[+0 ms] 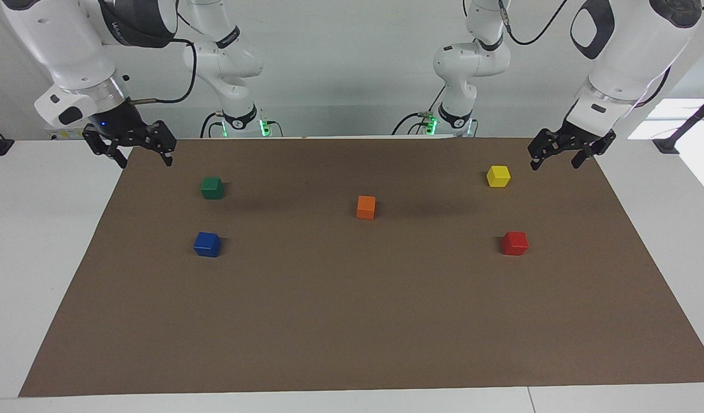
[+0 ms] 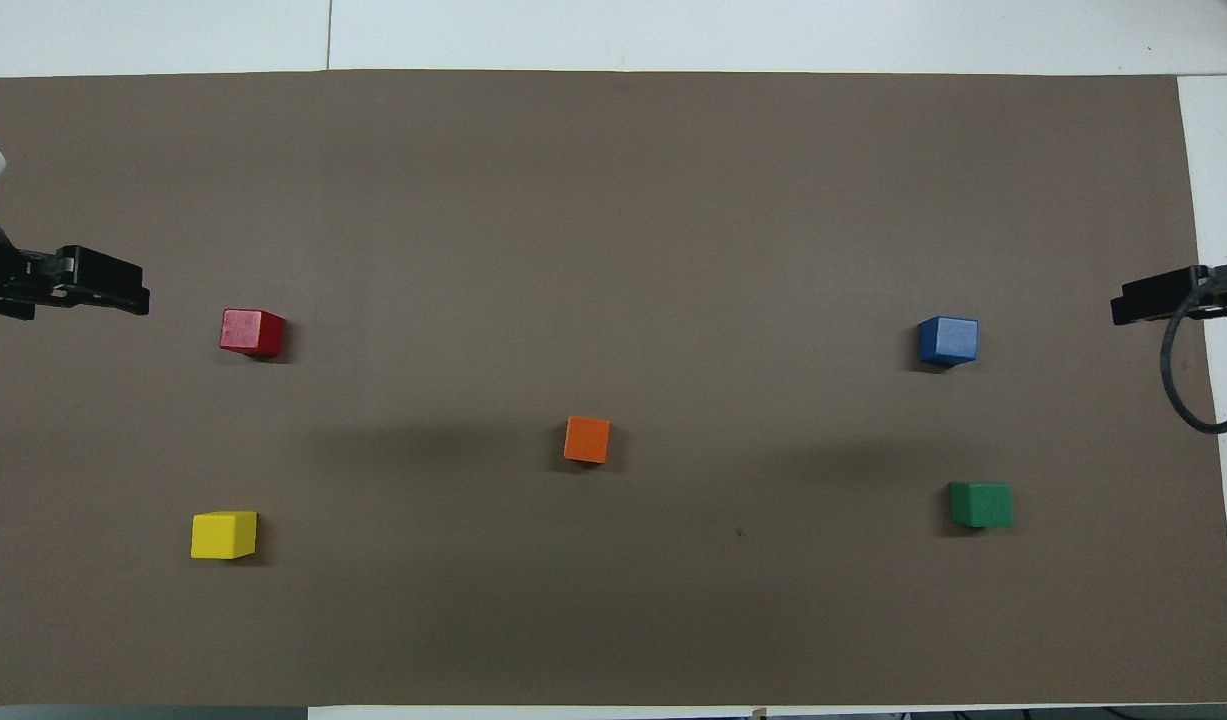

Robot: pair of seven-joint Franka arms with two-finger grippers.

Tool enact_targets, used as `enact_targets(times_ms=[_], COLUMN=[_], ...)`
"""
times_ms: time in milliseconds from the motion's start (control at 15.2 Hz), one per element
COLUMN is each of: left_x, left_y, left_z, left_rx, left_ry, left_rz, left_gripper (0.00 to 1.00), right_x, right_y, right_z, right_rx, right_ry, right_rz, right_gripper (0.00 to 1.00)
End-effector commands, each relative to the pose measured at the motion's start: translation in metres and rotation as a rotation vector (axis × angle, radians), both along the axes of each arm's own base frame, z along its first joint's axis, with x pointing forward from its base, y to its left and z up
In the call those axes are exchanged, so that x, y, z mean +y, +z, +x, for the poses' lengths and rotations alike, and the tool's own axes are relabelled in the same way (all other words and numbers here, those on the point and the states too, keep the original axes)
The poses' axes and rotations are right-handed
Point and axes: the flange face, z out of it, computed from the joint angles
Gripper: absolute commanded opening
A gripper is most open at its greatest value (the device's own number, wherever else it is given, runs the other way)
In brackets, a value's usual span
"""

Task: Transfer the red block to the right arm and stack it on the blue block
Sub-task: 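Reach the left gripper to the red block while the right gripper advances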

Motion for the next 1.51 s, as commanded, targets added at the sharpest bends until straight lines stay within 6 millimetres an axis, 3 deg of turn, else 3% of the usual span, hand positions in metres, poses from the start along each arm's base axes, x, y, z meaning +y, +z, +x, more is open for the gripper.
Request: enact_targets(times_ms=[0,197,394,788,919,1182,1313,1444], left_x=[0.001,0.006,0.012,0.015,0.018,0.027,0.029,0.031], left_y=[0.003,0.002,-0.015,-0.102,-0.134,-0.19,-0.218,-0.234], left_z=[0.003,0.002,0.001,0.004,0.011,0.018,0.022,0.021], left_rx=[-0.006,-0.004,-0.025,-0.059,-0.081,-0.041,-0.053,-0.073], left_ry=[-0.013,-0.004,0.02,0.008,-0.031,-0.056,-0.05,-0.049], left_rz=[0.0,-0.001,-0.002,0.001,0.0,-0.001,-0.001,-0.001], left_gripper=[1.0,1.0,1.0,1.0,1.0,1.0,1.0,1.0], right_x=[-0.002,-0.002,-0.002,-0.001,0.004,0.02,0.027,0.028], right_y=[0.003,0.003,0.003,-0.004,-0.024,-0.088,-0.112,-0.142], right_z=[-0.006,-0.006,-0.006,-0.009,-0.013,-0.019,-0.019,-0.02], right_rx=[0.006,0.006,0.006,0.021,0.053,0.063,0.083,0.072], right_ry=[-0.021,-0.021,-0.021,-0.012,-0.006,-0.03,-0.039,-0.011], right_rz=[0.008,0.008,0.008,0.009,0.025,0.21,0.343,0.506], right_gripper=[1.0,1.0,1.0,1.0,1.0,1.0,1.0,1.0])
